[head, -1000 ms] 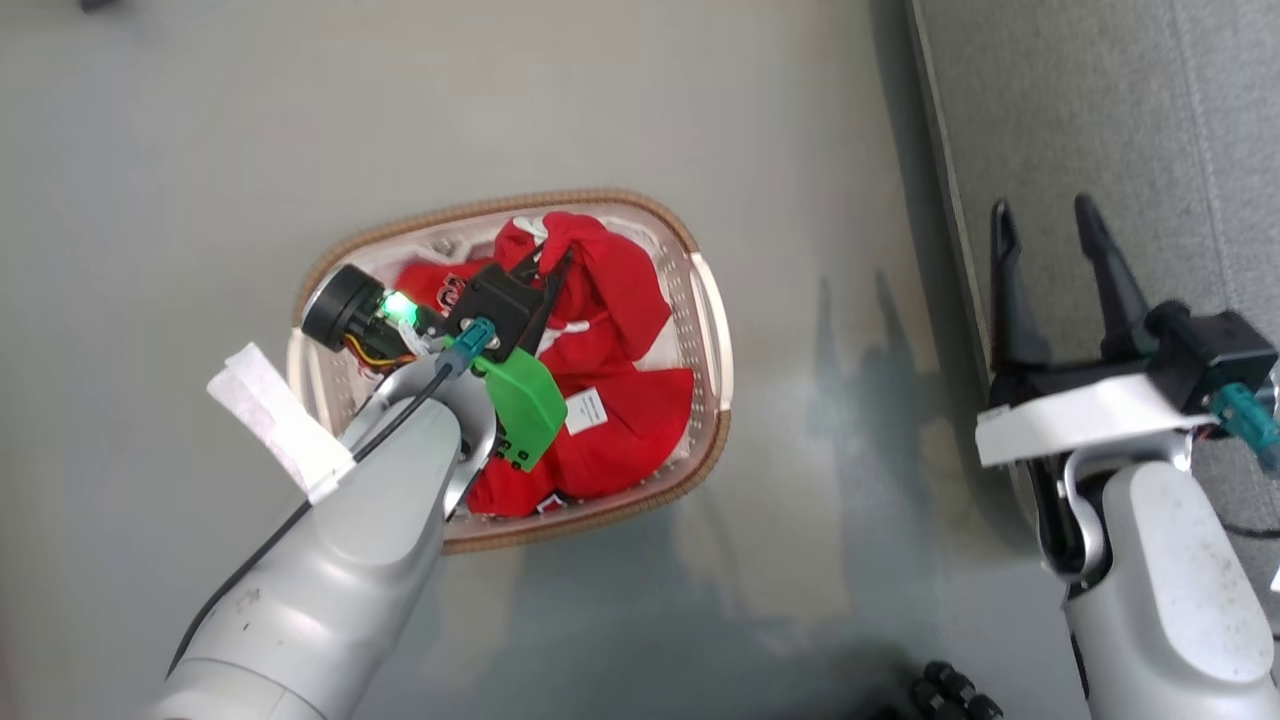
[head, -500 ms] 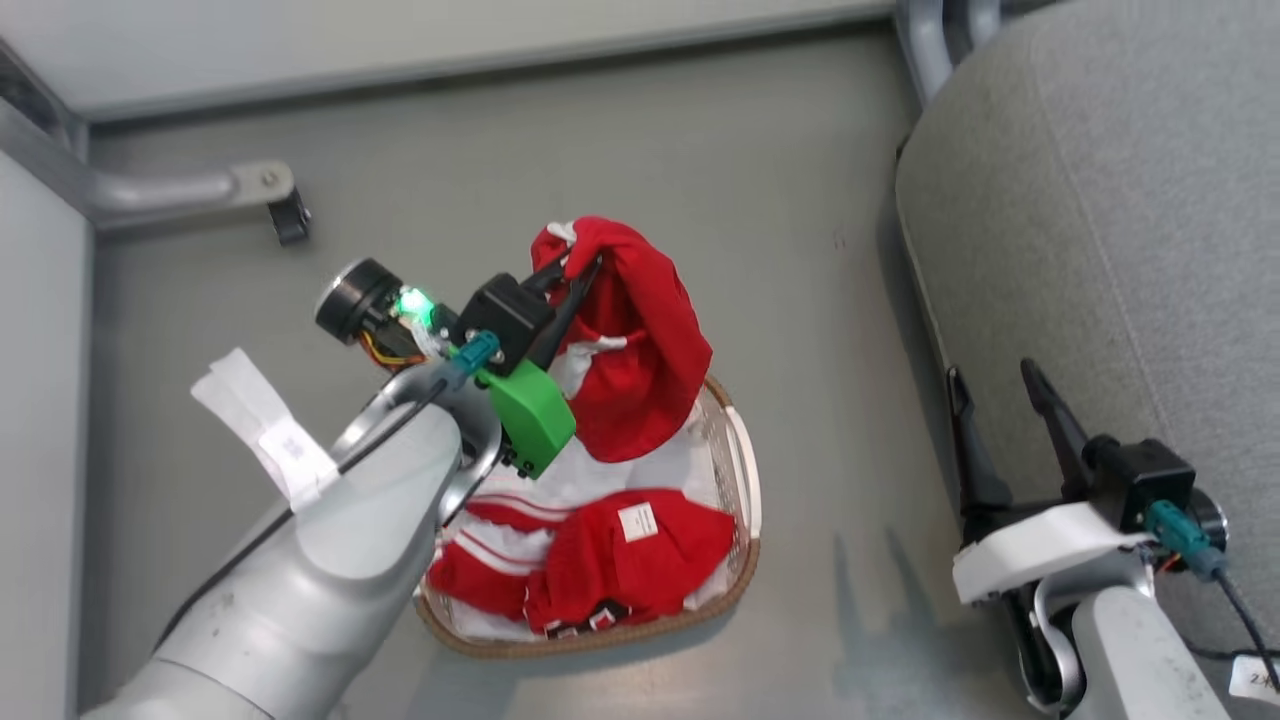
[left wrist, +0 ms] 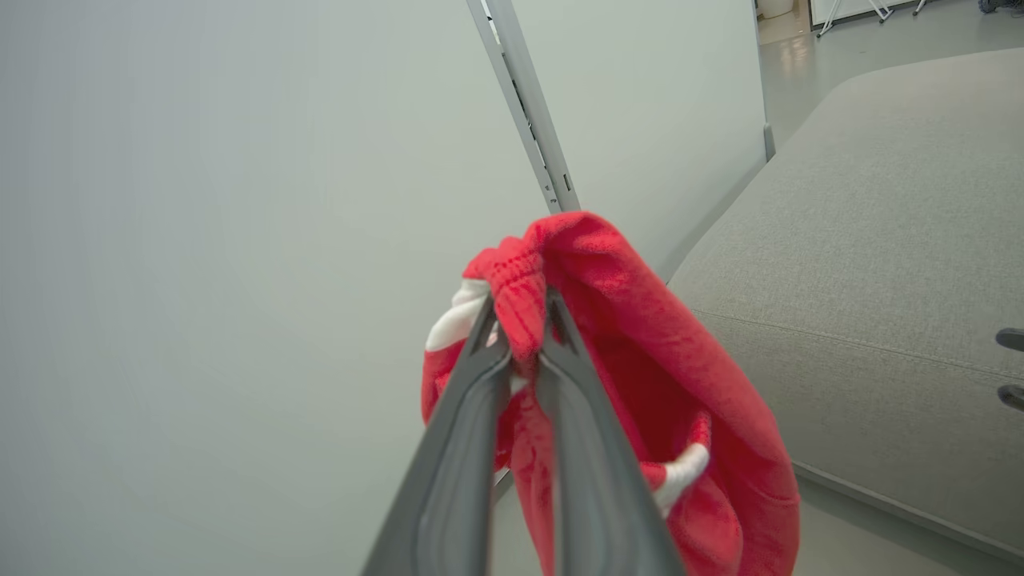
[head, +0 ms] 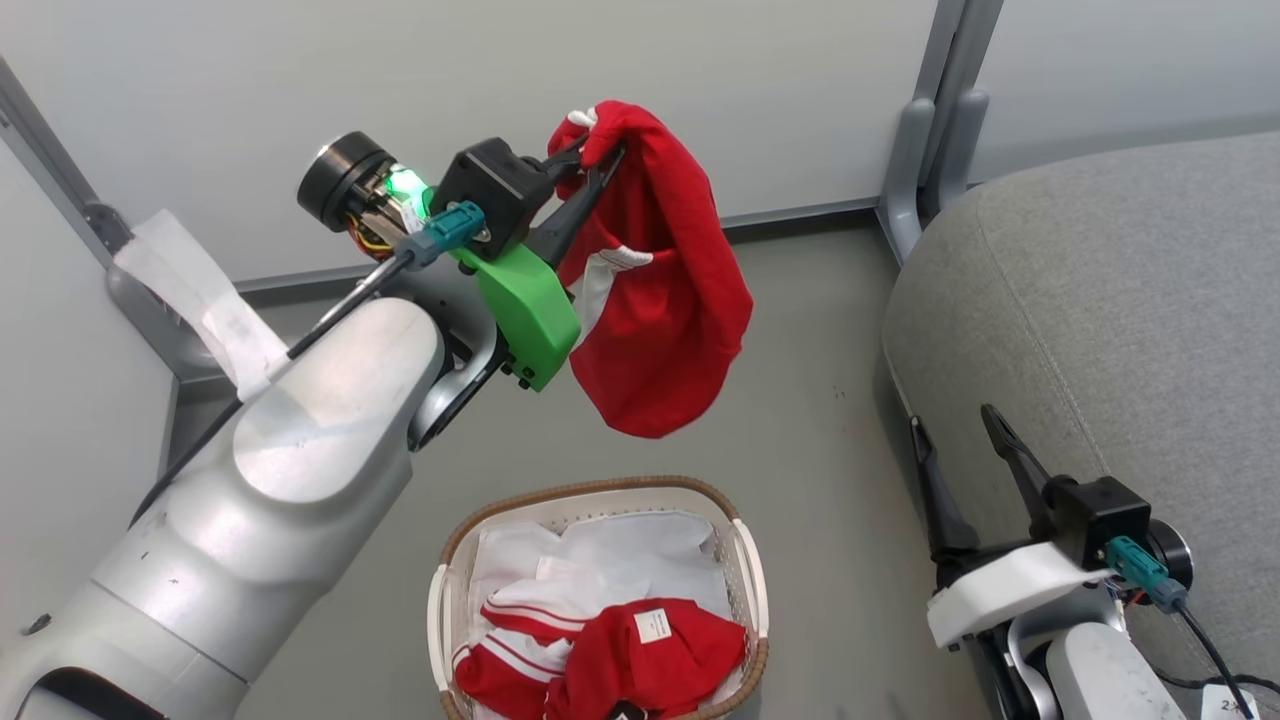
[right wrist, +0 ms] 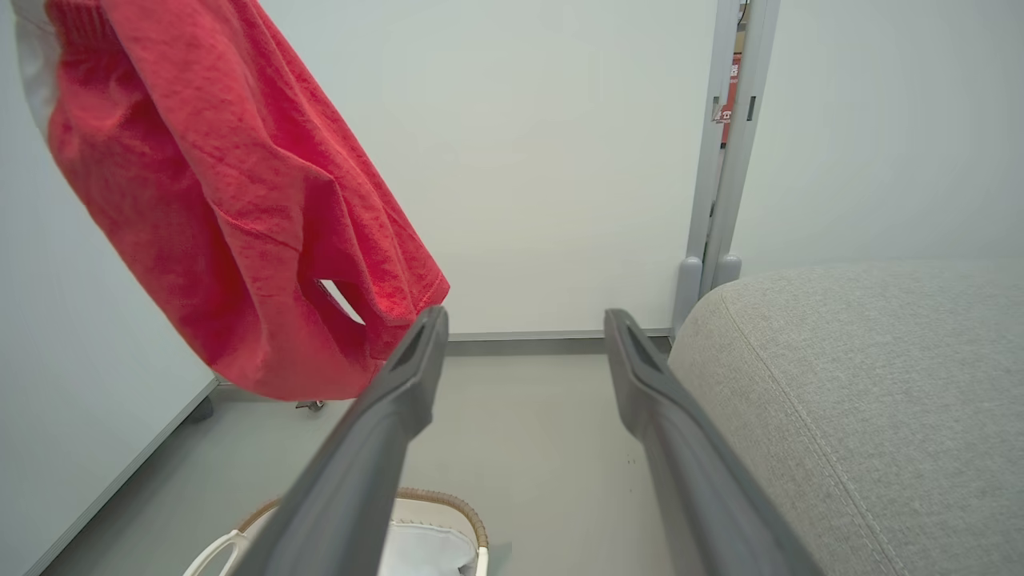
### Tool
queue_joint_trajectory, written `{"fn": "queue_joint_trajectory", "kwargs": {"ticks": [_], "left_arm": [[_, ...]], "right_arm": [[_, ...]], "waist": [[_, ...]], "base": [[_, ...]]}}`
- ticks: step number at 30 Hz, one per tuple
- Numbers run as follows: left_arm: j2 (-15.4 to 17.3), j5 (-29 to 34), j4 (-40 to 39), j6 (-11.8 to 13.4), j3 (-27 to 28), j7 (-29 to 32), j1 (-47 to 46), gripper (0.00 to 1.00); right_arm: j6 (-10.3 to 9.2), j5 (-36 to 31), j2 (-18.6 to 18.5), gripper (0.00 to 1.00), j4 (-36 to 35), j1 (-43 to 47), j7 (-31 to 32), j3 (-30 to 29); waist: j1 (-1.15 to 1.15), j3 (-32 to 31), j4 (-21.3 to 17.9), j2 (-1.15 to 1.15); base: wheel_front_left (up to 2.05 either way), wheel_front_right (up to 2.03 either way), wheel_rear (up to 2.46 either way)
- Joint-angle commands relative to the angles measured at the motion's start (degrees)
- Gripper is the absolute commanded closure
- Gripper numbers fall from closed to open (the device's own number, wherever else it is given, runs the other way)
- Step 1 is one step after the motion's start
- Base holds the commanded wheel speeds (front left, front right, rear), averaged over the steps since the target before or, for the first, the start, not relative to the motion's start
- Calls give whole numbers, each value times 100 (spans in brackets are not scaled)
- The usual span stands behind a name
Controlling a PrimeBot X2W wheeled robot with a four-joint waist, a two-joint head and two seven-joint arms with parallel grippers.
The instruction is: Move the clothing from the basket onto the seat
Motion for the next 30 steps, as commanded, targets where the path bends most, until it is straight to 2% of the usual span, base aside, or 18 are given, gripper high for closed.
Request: {"fn": "queue_joint_trajectory", "kwargs": {"ticks": [1,5,14,22,30], "left_arm": [[40,-65,-38,4,19,10,-55,100],[47,-152,-109,4,21,34,-92,100],[29,-235,-304,4,-89,134,-40,100],[-19,-249,-533,29,-157,195,-109,100],[-110,-272,-742,31,-281,253,-68,100]], "right_arm": [[-4,-48,-25,0,-24,-81,-28,43],[-4,-38,-23,0,-48,-216,-28,317],[-5,-51,-26,0,24,-862,-28,1583],[-5,-494,-27,0,782,-1832,-28,1999],[-5,-436,-25,0,1759,-2385,-28,2189]], "waist": [[1,-109,-16,0],[1,-130,-7,0],[1,-123,70,0],[1,-89,244,0],[1,-87,454,0]], "base": [[0,0,0],[0,0,0],[0,0,0],[0,0,0],[0,0,0]]}}
